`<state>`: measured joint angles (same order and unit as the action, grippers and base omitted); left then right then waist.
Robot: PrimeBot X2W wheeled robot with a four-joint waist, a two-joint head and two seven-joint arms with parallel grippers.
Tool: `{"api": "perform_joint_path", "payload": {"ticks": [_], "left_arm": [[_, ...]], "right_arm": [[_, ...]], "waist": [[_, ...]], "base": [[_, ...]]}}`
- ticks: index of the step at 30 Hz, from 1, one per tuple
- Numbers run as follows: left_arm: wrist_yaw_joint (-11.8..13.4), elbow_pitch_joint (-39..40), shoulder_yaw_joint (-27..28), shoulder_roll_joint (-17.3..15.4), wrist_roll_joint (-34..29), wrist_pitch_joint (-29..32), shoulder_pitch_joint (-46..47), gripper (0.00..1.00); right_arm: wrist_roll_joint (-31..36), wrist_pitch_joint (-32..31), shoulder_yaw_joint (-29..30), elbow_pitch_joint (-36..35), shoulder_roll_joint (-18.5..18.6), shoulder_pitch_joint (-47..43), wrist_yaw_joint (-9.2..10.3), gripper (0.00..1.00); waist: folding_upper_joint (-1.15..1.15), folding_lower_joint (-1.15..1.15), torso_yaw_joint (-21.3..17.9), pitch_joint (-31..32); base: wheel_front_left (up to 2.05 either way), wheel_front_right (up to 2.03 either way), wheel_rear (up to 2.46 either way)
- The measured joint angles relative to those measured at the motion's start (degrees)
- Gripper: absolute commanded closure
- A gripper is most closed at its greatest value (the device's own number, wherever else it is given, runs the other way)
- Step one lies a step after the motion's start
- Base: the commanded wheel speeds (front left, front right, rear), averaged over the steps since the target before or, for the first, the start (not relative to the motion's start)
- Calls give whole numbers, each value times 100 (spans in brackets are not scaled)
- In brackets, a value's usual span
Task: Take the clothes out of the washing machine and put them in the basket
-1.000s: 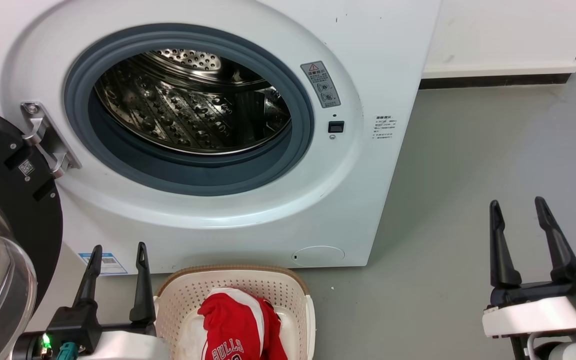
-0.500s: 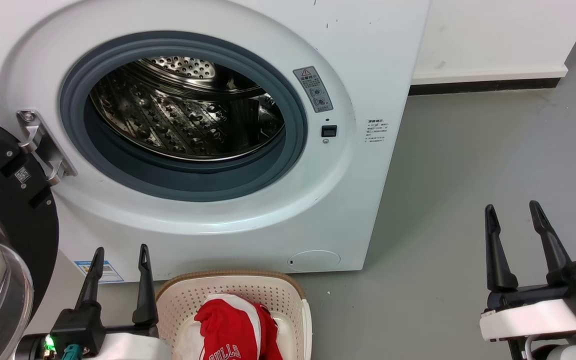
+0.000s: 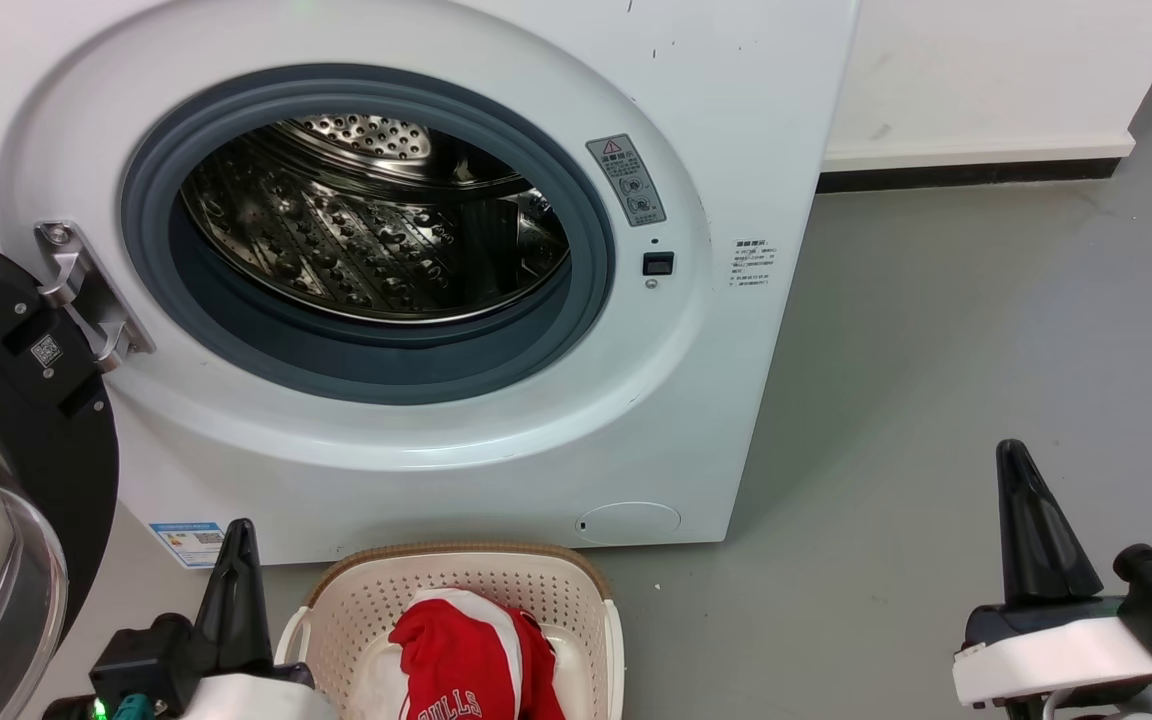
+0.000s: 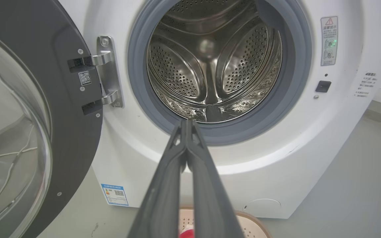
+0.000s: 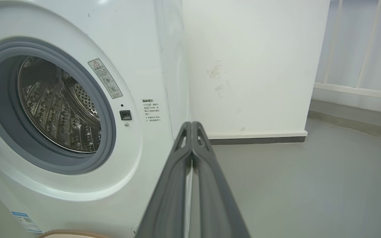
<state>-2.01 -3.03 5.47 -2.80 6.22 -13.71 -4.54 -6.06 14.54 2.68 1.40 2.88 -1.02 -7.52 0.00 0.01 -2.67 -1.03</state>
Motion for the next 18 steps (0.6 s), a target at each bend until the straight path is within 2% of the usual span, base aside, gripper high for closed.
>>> {"api": "perform_joint_path", "payload": {"ticks": [18], "left_arm": [[-111,-234,16,0,2017,449,153,100]], "right_arm": [[-2123,-390,-29,288,64,99,0,100]], "waist": [[0,0,39,12]], "base": [[0,0,0]]}}
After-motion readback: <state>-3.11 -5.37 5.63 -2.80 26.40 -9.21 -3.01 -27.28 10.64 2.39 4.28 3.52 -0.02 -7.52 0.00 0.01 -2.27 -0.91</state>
